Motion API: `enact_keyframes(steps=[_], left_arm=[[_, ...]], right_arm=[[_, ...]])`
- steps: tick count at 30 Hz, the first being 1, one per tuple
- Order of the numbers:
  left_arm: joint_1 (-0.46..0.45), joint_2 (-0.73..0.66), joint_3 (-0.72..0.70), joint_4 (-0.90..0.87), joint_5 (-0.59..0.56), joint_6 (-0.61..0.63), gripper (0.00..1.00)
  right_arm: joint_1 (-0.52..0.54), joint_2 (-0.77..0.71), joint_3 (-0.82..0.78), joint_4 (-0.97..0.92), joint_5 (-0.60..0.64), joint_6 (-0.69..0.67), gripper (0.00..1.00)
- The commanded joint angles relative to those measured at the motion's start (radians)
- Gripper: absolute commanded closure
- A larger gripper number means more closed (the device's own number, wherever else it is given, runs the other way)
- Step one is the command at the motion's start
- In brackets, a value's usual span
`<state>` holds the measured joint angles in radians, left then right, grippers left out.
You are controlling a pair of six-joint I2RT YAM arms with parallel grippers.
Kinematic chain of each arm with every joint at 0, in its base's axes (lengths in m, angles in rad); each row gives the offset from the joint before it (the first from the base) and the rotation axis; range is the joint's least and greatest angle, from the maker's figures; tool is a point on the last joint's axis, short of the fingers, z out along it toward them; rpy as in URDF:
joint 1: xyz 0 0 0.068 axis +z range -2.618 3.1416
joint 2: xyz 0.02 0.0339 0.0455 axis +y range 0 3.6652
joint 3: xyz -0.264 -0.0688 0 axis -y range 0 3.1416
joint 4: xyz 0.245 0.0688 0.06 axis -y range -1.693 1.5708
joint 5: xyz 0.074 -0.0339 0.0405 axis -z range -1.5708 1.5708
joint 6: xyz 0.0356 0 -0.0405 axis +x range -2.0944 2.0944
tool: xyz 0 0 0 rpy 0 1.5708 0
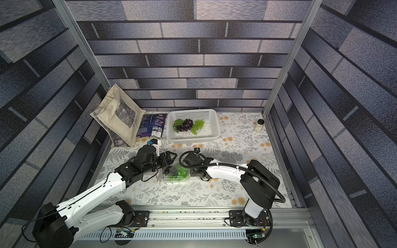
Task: Pack grapes into containers
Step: Move the packing box to the center of the board.
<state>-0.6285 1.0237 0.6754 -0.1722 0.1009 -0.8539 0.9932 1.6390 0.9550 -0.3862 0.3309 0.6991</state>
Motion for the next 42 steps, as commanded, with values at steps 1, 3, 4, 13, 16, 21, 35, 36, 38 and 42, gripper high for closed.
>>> enact_keyframes(steps=[1, 3, 4, 13, 16, 21, 35, 36, 38, 42], left_arm=[[0.005, -0.017, -0.013, -0.013, -0.010, -0.013, 0.27], [0.006, -0.019, -0.014, -0.015, -0.010, -0.013, 0.27], [0.005, -0.020, -0.013, -0.014, -0.010, -0.013, 0.27], [-0.005, -0.014, 0.005, -0.032, -0.014, -0.002, 0.27], [-0.020, -0.010, 0.028, -0.058, -0.039, 0.014, 0.27], [-0.029, 0.010, 0.076, -0.086, -0.062, 0.036, 0.27], [0.054, 0.259, 0.358, -0.175, -0.065, 0.128, 0.24], [0.068, 0.288, 0.384, -0.177, -0.056, 0.133, 0.24], [0.097, 0.339, 0.425, -0.181, -0.047, 0.141, 0.22], [0.152, 0.421, 0.492, -0.187, -0.025, 0.147, 0.22]], right_arm=[[0.014, 0.014, 0.023, 0.017, -0.014, 0.024, 0.87], [0.020, 0.013, 0.022, 0.022, -0.020, 0.032, 0.84], [0.021, 0.010, 0.020, 0.028, -0.022, 0.035, 0.81], [0.027, -0.139, -0.001, 0.026, -0.047, 0.057, 0.55], [0.014, -0.221, 0.009, -0.011, -0.041, 0.041, 0.50], [-0.094, -0.332, 0.039, -0.055, -0.063, -0.040, 0.46], [-0.484, 0.013, 0.434, -0.004, -0.217, -0.419, 0.43], [-0.495, 0.056, 0.469, 0.010, -0.236, -0.423, 0.43], [-0.505, 0.140, 0.538, 0.033, -0.271, -0.443, 0.42], [-0.513, 0.287, 0.687, 0.041, -0.298, -0.479, 0.42]])
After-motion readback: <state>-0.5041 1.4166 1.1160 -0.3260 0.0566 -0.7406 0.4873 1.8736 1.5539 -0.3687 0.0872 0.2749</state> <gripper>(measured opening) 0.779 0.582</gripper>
